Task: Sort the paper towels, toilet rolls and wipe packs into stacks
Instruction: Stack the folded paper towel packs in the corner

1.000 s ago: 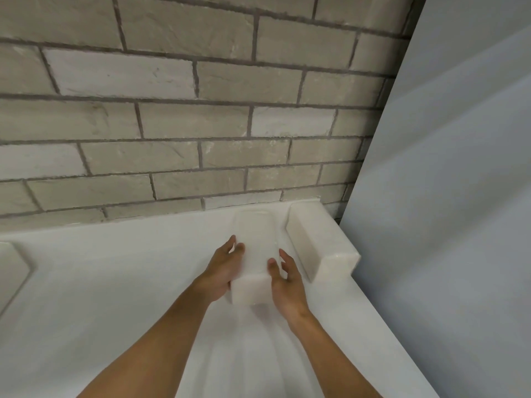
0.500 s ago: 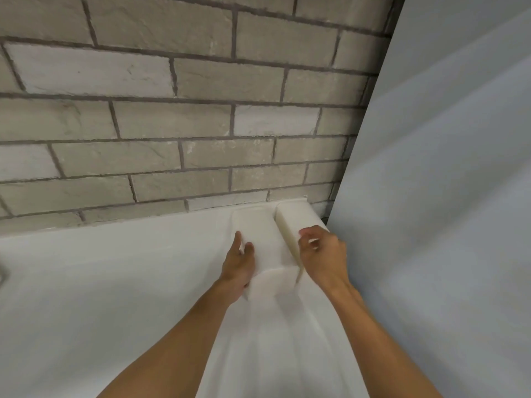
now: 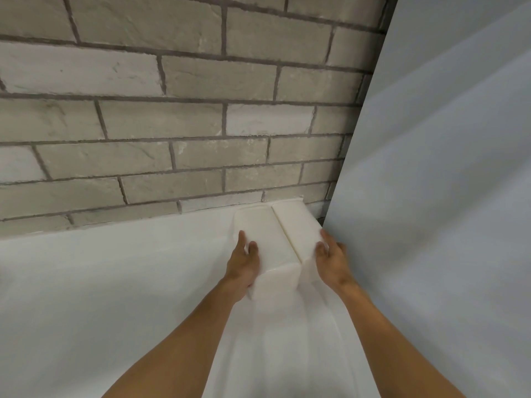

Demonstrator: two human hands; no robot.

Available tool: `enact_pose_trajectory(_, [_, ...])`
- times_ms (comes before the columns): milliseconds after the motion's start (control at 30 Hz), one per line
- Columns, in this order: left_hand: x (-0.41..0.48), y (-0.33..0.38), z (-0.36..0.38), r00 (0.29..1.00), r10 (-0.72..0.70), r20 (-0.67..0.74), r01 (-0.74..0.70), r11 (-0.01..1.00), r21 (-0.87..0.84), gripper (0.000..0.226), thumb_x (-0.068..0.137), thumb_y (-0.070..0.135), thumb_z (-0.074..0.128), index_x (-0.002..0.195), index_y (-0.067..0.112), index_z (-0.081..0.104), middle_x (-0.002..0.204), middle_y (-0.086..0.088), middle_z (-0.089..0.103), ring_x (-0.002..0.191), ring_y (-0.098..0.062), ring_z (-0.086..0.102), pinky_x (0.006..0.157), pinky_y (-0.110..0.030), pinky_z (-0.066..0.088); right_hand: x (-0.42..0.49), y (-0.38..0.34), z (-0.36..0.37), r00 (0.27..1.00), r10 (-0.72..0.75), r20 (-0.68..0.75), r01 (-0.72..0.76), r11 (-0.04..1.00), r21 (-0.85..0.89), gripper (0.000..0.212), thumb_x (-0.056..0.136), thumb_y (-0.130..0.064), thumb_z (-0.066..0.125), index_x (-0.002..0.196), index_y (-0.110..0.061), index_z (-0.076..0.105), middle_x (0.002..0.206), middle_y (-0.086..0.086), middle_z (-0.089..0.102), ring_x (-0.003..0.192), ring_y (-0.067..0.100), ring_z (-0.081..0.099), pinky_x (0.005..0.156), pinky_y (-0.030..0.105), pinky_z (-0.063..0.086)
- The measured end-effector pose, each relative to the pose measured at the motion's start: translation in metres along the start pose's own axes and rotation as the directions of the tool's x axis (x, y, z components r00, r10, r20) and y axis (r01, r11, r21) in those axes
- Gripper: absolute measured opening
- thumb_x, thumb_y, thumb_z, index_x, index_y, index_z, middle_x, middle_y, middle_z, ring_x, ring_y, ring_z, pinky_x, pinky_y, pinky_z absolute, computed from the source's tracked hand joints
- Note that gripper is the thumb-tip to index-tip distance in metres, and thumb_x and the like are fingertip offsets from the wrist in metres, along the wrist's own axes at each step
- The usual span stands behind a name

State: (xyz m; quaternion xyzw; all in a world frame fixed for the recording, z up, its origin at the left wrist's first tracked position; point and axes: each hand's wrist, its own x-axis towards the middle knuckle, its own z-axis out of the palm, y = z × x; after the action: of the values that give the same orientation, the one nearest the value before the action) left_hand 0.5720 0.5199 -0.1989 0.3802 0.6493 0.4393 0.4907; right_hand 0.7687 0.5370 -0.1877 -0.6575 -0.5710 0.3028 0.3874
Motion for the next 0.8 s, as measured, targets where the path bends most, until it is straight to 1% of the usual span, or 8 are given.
enact_pose_trajectory(133, [0.002,0.0,0.001,1.0,-0.003,0.021,0.002,1.0,0.006,0.056,0.1,0.047,0.032,0.15,0.047,0.007,0.148,0.0,0.043,0.128,-0.029,0.048,0.103,-0.051,0.045,0.007,0.003,-0.001,1.0,-0.03,0.004,0.03,0.999,0.045,0.043,0.101,-0.009,0.045,0.144,-0.012,0.044,0.126,0.013,0.037,0.103,0.019,0.048,0.094,0.009,0.026])
enact_pose_trajectory(233, [0.002,0.001,0.002,0.999,-0.008,0.033,0.007,1.0,0.016,0.057,0.099,0.049,0.033,0.15,0.048,0.007,0.15,0.001,0.041,0.128,-0.029,0.048,0.102,-0.052,0.046,0.012,0.006,-0.002,0.999,-0.034,0.016,0.032,0.997,0.072,0.041,0.101,-0.007,0.044,0.142,-0.012,0.046,0.122,0.01,0.036,0.105,0.023,0.05,0.103,0.014,0.028])
enact_pose_trajectory(333, [0.002,0.003,0.001,0.999,-0.012,0.036,0.012,1.0,0.026,0.057,0.099,0.05,0.034,0.149,0.049,0.007,0.149,0.001,0.042,0.128,-0.029,0.048,0.101,-0.051,0.047,0.017,0.009,-0.003,1.0,-0.026,0.003,0.025,0.994,0.102,0.04,0.1,-0.003,0.045,0.14,-0.008,0.048,0.128,0.019,0.038,0.114,0.031,0.051,0.089,0.001,0.027])
enact_pose_trajectory(400, [0.003,0.003,0.001,0.999,-0.006,0.037,0.005,0.999,0.037,0.058,0.099,0.05,0.034,0.149,0.049,0.006,0.149,0.001,0.041,0.127,-0.03,0.048,0.101,-0.051,0.047,0.018,0.009,-0.003,1.0,-0.03,-0.003,0.031,0.994,0.109,0.04,0.1,-0.001,0.045,0.14,-0.006,0.048,0.127,0.02,0.038,0.112,0.03,0.051,0.084,-0.003,0.027])
enact_pose_trajectory(467, [0.004,0.003,0.001,0.999,-0.004,0.045,0.001,0.999,0.052,0.058,0.099,0.051,0.033,0.149,0.049,0.006,0.15,0.001,0.041,0.127,-0.03,0.048,0.101,-0.052,0.046,0.018,0.01,-0.004,0.999,-0.04,-0.003,0.041,0.994,0.102,0.041,0.1,-0.002,0.045,0.14,-0.007,0.047,0.12,0.014,0.037,0.107,0.026,0.051,0.089,-0.001,0.028])
enact_pose_trajectory(533, [0.003,0.006,0.0,0.998,-0.005,0.055,0.002,0.998,0.062,0.058,0.099,0.051,0.033,0.15,0.049,0.005,0.15,0.001,0.041,0.127,-0.03,0.048,0.098,-0.052,0.049,0.018,0.011,-0.005,0.999,-0.041,-0.001,0.041,0.995,0.091,0.041,0.1,-0.005,0.045,0.141,-0.009,0.047,0.117,0.009,0.036,0.103,0.024,0.051,0.097,0.009,0.031])
enact_pose_trajectory(633, [0.001,0.009,0.0,0.998,-0.001,0.063,-0.004,0.997,0.074,0.059,0.1,0.049,0.033,0.151,0.046,0.005,0.15,0.001,0.04,0.126,-0.03,0.049,0.093,-0.05,0.052,0.017,0.011,-0.007,0.999,-0.026,0.039,0.023,0.998,0.059,0.042,0.102,-0.014,0.043,0.144,-0.016,0.043,0.12,0.006,0.035,0.102,0.02,0.049,0.092,0.01,0.029])
enact_pose_trajectory(800, [0.003,0.008,-0.004,0.996,-0.01,0.09,0.005,0.998,0.055,0.06,0.098,0.052,0.035,0.15,0.049,0.005,0.154,0.002,0.034,0.13,-0.029,0.045,0.096,-0.051,0.051,0.018,0.011,-0.01,0.997,-0.003,0.078,0.002,1.0,0.013,0.045,0.103,-0.024,0.043,0.147,-0.022,0.038,0.125,0.004,0.035,0.1,0.015,0.044,0.095,0.016,0.029])
